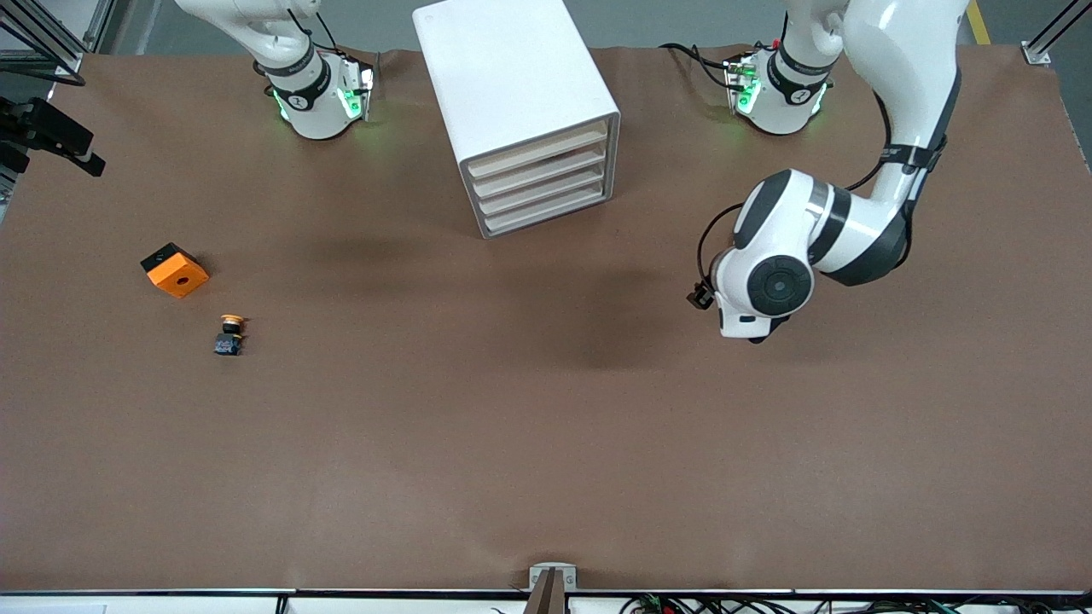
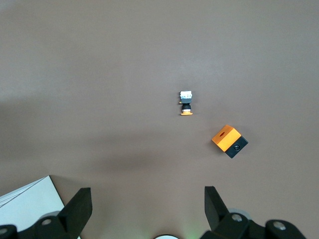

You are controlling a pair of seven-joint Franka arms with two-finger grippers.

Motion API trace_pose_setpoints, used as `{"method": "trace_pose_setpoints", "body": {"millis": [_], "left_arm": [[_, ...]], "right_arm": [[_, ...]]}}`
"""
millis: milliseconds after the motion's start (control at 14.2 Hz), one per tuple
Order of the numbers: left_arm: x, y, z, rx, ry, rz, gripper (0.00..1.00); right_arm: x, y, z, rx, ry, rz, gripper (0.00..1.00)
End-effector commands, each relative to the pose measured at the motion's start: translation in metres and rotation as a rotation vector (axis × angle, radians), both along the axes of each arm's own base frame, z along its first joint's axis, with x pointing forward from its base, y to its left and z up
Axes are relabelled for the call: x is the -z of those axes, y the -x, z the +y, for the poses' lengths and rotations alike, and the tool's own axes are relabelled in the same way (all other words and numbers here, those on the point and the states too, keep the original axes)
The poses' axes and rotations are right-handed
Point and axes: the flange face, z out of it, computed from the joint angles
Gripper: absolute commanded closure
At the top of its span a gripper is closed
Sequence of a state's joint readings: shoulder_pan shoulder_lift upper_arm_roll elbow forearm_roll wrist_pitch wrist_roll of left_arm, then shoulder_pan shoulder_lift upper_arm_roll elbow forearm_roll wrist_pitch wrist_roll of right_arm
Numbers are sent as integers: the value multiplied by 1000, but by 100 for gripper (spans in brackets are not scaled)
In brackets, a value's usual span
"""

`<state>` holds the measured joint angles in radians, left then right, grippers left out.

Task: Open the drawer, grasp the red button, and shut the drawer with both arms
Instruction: 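Move the left gripper toward the front of the white drawer cabinet, then grasp the lowest drawer front with the left gripper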

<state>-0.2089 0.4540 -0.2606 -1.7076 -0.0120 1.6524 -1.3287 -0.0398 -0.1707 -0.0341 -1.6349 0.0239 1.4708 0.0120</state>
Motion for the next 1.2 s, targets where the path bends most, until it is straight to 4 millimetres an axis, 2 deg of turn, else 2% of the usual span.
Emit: {"method": "trace_pose_setpoints", "body": {"millis": [0,212,353,564,846,1128], "left_arm": [[8,-6,-26,-100,-67,86,0],[16,2,-39,-182,-62,222,0],[31,5,-43,-278,-62,314,0],[43,13,-50,-397,-119,404,0],[82,26,-51,-509,-251,525,0],[94,41,-68,-607,-296,700,0]], "right_arm": [[-2,2,-4,6,11,-6,0],[-2,2,-5,7,25,-7,0],[-2,2,-5,6,39,-6,0],[-2,2,-6,6,40,-7,0],[-2,1,-6,6,40,-7,0],[-2,1,-5,7,39,-7,0]]}}
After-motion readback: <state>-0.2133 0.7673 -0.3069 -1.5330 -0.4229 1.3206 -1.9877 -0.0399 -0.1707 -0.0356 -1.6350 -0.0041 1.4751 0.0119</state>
